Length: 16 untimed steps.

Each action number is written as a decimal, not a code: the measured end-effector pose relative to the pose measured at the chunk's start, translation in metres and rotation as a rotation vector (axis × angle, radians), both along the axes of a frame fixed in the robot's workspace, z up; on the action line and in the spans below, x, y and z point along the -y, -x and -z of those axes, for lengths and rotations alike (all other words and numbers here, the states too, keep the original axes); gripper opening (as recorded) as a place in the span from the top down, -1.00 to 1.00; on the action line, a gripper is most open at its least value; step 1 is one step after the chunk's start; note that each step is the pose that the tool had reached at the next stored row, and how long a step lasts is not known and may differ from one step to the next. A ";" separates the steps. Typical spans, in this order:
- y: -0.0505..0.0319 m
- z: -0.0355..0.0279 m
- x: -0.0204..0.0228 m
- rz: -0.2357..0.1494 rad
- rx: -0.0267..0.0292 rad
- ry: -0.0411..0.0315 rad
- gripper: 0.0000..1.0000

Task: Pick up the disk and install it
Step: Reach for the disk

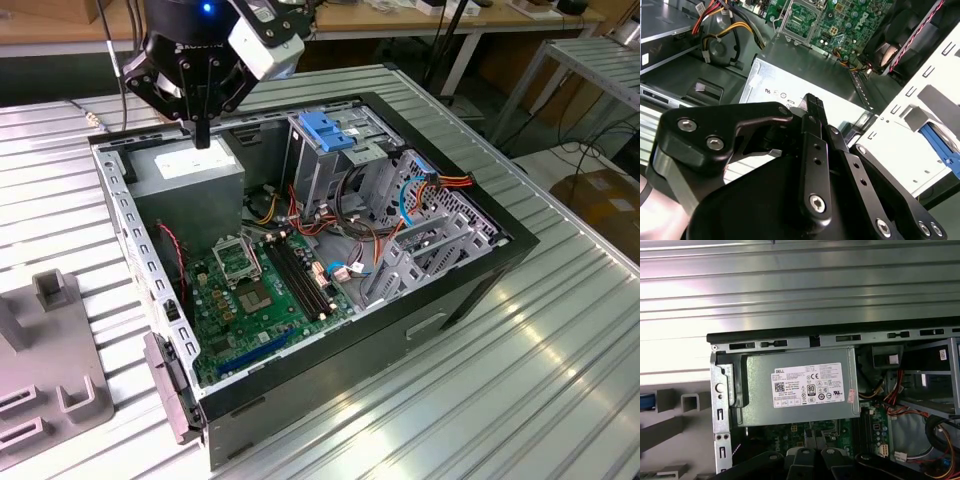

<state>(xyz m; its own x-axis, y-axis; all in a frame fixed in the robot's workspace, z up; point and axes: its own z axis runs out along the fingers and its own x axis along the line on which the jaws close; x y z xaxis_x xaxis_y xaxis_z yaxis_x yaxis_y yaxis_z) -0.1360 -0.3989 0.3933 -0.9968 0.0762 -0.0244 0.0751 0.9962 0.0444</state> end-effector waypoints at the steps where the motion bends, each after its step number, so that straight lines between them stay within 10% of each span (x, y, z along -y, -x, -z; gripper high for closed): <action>1: 0.0004 0.0000 0.0000 0.000 0.0000 0.0000 0.80; 16: 0.0063 0.0000 0.0000 0.000 0.0000 0.0001 0.80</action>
<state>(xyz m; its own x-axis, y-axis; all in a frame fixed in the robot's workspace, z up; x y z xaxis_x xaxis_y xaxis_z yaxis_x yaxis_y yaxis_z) -0.1423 -0.3989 0.3933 -0.9968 0.0762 -0.0244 0.0750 0.9962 0.0443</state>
